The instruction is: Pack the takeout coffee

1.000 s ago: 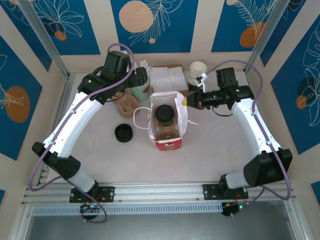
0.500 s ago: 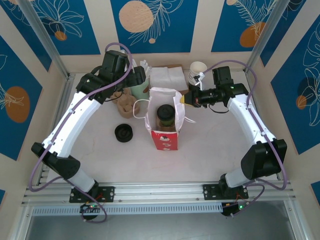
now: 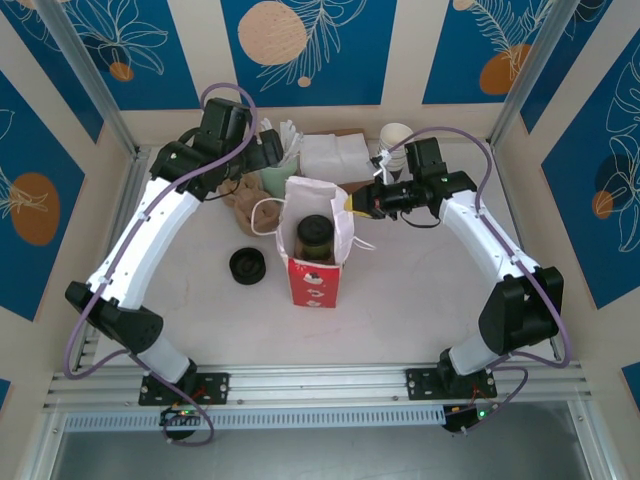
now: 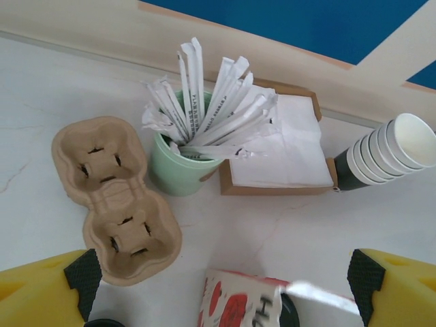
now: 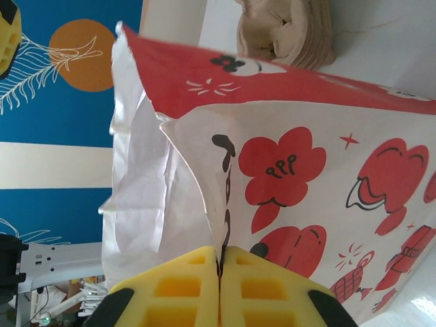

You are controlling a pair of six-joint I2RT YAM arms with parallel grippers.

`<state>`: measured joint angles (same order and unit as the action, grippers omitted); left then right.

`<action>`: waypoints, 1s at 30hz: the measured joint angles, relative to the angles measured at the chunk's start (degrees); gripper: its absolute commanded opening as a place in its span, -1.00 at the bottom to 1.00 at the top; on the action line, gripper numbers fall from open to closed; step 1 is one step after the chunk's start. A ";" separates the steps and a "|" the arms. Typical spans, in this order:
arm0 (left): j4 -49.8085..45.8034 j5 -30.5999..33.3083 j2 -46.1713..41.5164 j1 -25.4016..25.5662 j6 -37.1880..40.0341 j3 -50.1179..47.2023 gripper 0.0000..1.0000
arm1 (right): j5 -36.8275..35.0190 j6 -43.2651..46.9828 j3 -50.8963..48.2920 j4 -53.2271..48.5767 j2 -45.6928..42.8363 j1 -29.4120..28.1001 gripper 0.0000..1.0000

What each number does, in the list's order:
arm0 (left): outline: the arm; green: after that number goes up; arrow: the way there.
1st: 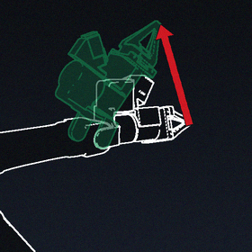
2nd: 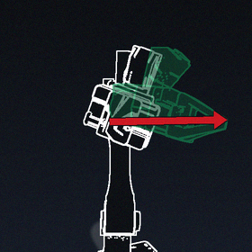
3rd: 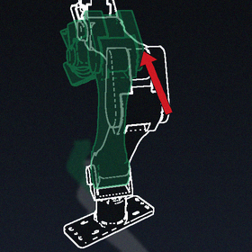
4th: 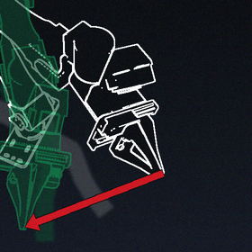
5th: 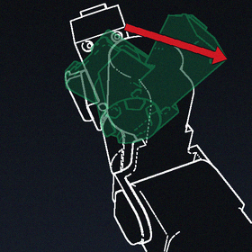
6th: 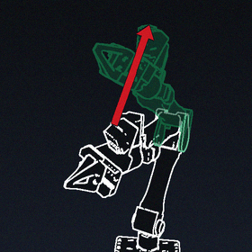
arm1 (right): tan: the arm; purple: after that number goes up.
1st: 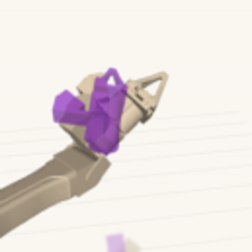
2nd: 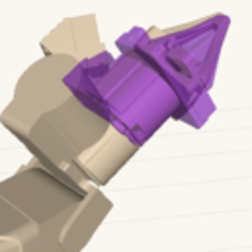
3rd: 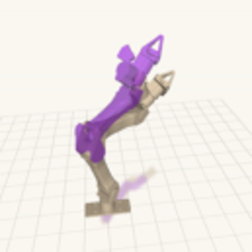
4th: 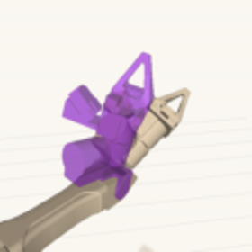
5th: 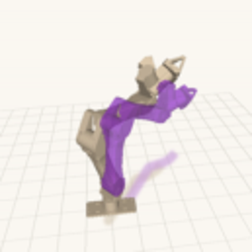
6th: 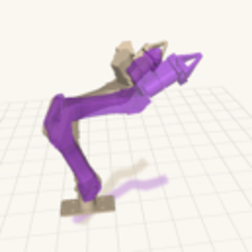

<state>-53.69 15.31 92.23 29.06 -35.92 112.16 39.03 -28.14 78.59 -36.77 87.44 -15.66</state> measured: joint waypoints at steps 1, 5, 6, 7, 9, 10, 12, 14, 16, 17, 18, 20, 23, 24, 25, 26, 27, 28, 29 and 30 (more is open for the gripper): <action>-0.22 -0.02 0.00 -0.15 0.00 0.24 0.88 | 0.00 -0.20 0.00 0.37 0.00 -0.17 -0.82; -0.52 -0.11 0.00 -0.24 0.02 0.52 0.89 | -0.44 -0.83 0.00 1.66 0.00 -0.96 -0.69; -0.59 -0.28 0.00 -0.24 0.04 0.52 0.89 | -0.76 -0.96 0.02 1.88 0.00 -1.25 -0.65; -0.59 -0.52 0.00 -0.24 0.07 0.52 0.90 | -1.18 -1.07 0.02 2.12 0.00 -1.60 -0.59; -0.59 -1.16 0.07 -0.24 0.26 0.59 0.90 | -1.57 -1.36 0.02 2.54 0.00 -2.16 -0.48; -0.61 -1.36 0.15 -0.24 0.28 0.74 0.91 | -1.73 -1.51 0.02 2.69 0.00 -2.27 -0.38; -0.79 -1.33 0.35 -0.24 0.37 1.16 0.91 | -2.23 -1.68 0.04 2.89 0.00 -2.51 -0.14; -1.14 -1.33 0.66 -0.28 0.42 1.95 0.91 | -3.10 -1.60 0.09 2.89 0.00 -2.47 0.03; -1.38 -1.33 0.76 -0.44 0.42 2.58 0.91 | -4.02 -1.16 0.68 2.60 0.00 -2.08 0.12; -1.46 -1.33 0.81 -0.59 0.42 2.89 0.91 | -4.44 -0.94 1.46 2.36 0.00 -1.70 0.15; -1.44 -1.33 0.81 -0.76 0.44 3.15 0.92 | -4.72 -0.79 2.43 2.03 0.00 -1.27 0.18; -1.66 -1.33 0.98 -1.16 0.50 3.89 0.91 | -5.40 -0.57 5.79 1.18 0.00 0.28 0.21; -2.05 -1.31 1.81 -1.66 1.36 5.90 0.89 | -6.40 -0.11 11.02 1.07 0.02 2.75 0.22; -2.16 -1.31 2.25 -1.79 1.60 6.82 0.88 | -6.82 -0.04 12.48 1.03 0.07 3.41 0.22; -2.21 -1.31 2.93 -1.99 1.84 7.98 0.87 | -7.37 0.11 14.12 0.98 0.11 4.13 0.23; -2.14 -1.29 3.43 -2.16 2.03 8.79 0.86 | -7.87 0.11 15.63 1.11 0.20 4.83 0.23; -1.99 -1.29 3.89 -2.32 2.49 9.38 0.86 | -8.52 0.15 16.87 1.29 0.26 5.51 0.23; -1.60 -1.27 4.35 -2.45 3.13 9.64 0.85 | -9.16 0.11 18.23 1.38 0.52 6.21 0.23; -1.16 -1.20 4.66 -2.51 3.72 9.64 0.85 | -9.70 0.04 19.34 1.64 0.90 6.78 0.23; -0.85 -1.07 4.98 -2.54 4.48 9.62 0.85 | -10.47 -0.24 20.44 1.75 1.36 7.23 0.22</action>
<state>-54.54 14.24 97.21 26.52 -31.44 121.78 28.56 -28.38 99.02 -35.03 88.79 -8.43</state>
